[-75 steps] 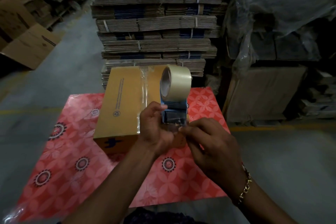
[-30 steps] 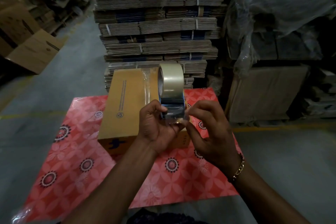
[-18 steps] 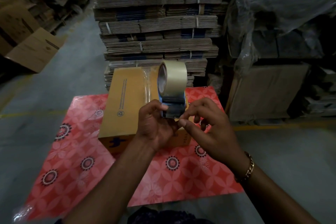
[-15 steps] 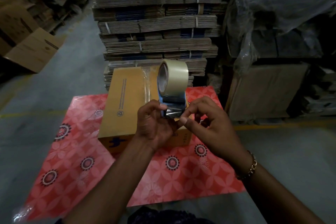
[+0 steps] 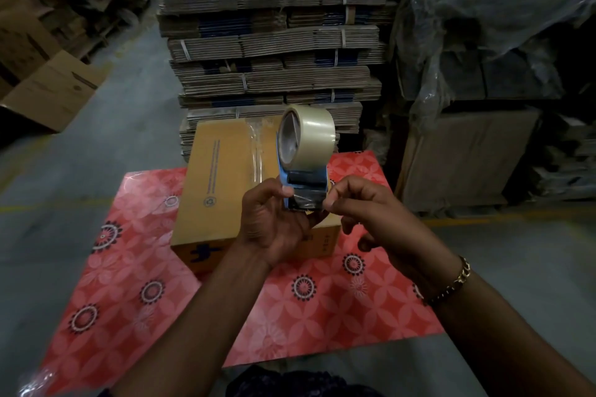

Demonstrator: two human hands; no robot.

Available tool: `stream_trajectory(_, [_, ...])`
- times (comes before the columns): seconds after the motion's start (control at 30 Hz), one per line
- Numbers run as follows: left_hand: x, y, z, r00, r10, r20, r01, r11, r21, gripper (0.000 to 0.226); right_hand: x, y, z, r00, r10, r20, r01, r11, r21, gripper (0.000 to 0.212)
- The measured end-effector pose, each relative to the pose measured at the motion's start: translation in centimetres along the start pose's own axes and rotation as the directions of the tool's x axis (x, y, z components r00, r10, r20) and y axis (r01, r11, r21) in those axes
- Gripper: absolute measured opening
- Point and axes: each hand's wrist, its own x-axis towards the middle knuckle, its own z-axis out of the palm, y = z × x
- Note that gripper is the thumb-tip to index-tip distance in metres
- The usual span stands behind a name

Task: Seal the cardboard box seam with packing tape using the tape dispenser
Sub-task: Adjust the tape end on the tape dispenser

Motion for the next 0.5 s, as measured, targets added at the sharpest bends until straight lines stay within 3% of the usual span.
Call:
stream_trajectory(0.17, [0.04, -0.11, -0.12, 1.0, 0.02, 0.02, -0.021, 0.999, 0.033, 0.086, -0.11, -0.54, -0.35, 0.999, 0.044, 0.024, -0.043, 0.998, -0.053, 0.017])
stream_trajectory(0.33, [0.07, -0.14, 0.01, 0.999, 0.032, 0.006, -0.032, 0.998, 0.053, 0.067, -0.14, -0.89, -0.39, 0.995, 0.09, 0.04, -0.086, 0.993, -0.083, 0.011])
stream_trajectory(0.5, [0.03, -0.24, 0.12, 0.998, 0.059, -0.007, -0.058, 0.994, 0.098, 0.072, -0.1, -1.06, -0.37, 0.992, 0.123, 0.041, -0.117, 0.986, -0.119, 0.008])
